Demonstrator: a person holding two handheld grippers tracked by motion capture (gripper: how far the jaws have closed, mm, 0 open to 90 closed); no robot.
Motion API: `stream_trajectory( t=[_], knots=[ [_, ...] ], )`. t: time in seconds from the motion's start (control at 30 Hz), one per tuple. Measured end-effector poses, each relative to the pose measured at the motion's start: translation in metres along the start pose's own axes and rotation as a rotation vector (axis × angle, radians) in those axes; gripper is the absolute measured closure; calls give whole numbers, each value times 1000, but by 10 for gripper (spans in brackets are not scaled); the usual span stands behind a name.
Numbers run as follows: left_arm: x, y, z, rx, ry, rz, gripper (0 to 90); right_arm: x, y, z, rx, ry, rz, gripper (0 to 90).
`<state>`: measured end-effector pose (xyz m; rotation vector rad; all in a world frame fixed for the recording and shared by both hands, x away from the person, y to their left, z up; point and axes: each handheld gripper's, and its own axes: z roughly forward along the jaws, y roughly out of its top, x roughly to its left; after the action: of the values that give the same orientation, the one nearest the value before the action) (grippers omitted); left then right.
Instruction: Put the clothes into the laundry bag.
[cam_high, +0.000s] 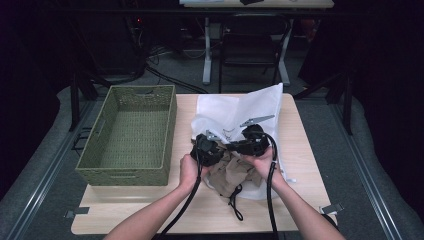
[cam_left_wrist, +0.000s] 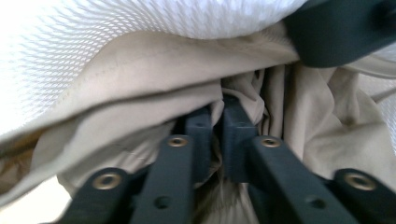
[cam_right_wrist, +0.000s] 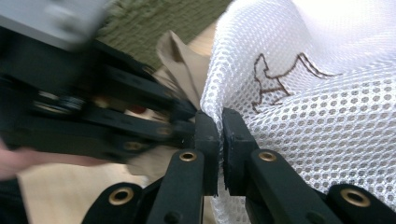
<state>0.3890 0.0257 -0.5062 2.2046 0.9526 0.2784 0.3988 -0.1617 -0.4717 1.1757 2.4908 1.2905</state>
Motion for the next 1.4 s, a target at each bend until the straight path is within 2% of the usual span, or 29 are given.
stream_trajectory(
  t=[0.13, 0.17, 0.2, 0.27, 0.3, 0.33, 0.37, 0.4, 0.47, 0.57, 0.6, 0.63, 0.67, 0.7, 0.73, 0.8, 0.83, 0.87, 0.9, 0.97, 1.0, 1.07, 1.13, 1.17, 1.23, 1.3, 1.33, 1.37, 1.4],
  knots=[
    [3, 2, -18, 11, -15, 24, 642, -2, 0, -1, 11, -35, -17, 859],
    [4, 2, -23, 10, -14, 29, 548, -2, 1, 0, 13, -44, -23, 853],
    [4, 2, -26, 15, -10, 30, 548, -2, 1, 0, 13, -44, -23, 853],
    [5, 3, -34, 5, 1, 46, 485, 0, 1, 0, 22, -55, -33, 850],
    [5, 4, -41, 1, 25, 62, 410, 0, 2, 0, 24, -59, -36, 849],
    [5, 4, -41, 1, 25, 62, 380, 0, 2, 0, 24, -59, -36, 849],
    [8, 6, -46, -6, 56, 73, 359, 1, 3, 1, 24, -67, -42, 848],
    [8, 6, -46, -6, 56, 73, 320, 1, 3, 1, 26, -68, -41, 849],
    [13, 10, -48, -10, 89, 77, 277, 1, 3, 0, 27, -71, -45, 855],
    [19, 15, -45, -2, 97, 82, 250, 0, 3, 0, 25, -70, -41, 857],
    [23, 18, -43, 0, 86, 75, 231, 0, 3, -1, 23, -68, -37, 858],
    [26, 20, -40, 24, 74, 77, 215, -1, 2, -1, 25, -64, -31, 859],
    [29, 22, -37, 53, 88, 84, 204, -2, 2, -1, 23, -63, -32, 859],
    [33, 23, -33, 56, 81, 81, 197, -2, 2, -1, 22, -61, -27, 860],
    [36, 23, -29, 91, 62, 92, 208, -3, 2, -1, 22, -60, -27, 860],
    [41, 22, -22, 106, 56, 87, 283, -4, 2, -1, 20, -53, -21, 860],
    [44, 21, -19, 120, 19, 87, 283, -4, 2, -1, 20, -51, -20, 860],
    [46, 19, -15, 130, -16, 82, 359, -4, 2, -1, 20, -49, -16, 861],
    [44, 15, -9, 134, -54, 92, 521, -5, 2, 0, 17, -48, -18, 862],
    [42, 13, -6, 128, -73, 87, 663, -6, 2, 2, 15, -41, -13, 866],
    [36, 10, -3, 110, -113, 77, 709, -6, 3, 4, 15, -42, -12, 868],
    [31, 8, -1, 103, -126, 73, 760, -4, 4, 6, 10, -33, -16, 872],
    [23, 6, -1, 91, -134, 83, 771, -1, 5, 6, -1, -22, -22, 874],
    [19, 5, -1, 80, -140, 70, 771, -1, 5, 6, -1, -22, -22, 874],
    [11, 4, -2, 50, -135, 65, 778, 3, 7, 4, -36, 20, -19, 876],
    [5, 5, -4, 14, -101, 66, 785, 6, 8, 2, -46, 37, -21, 876],
    [1, 6, -6, -33, -61, 36, 788, 12, 10, -1, -70, 51, -33, 876],
    [1, 6, -6, -33, -61, 36, 789, 12, 10, -1, -70, 51, -33, 876],
    [4, 7, -11, -78, -23, 0, 791, 16, 13, -5, -94, 75, -24, 876]
  ],
)
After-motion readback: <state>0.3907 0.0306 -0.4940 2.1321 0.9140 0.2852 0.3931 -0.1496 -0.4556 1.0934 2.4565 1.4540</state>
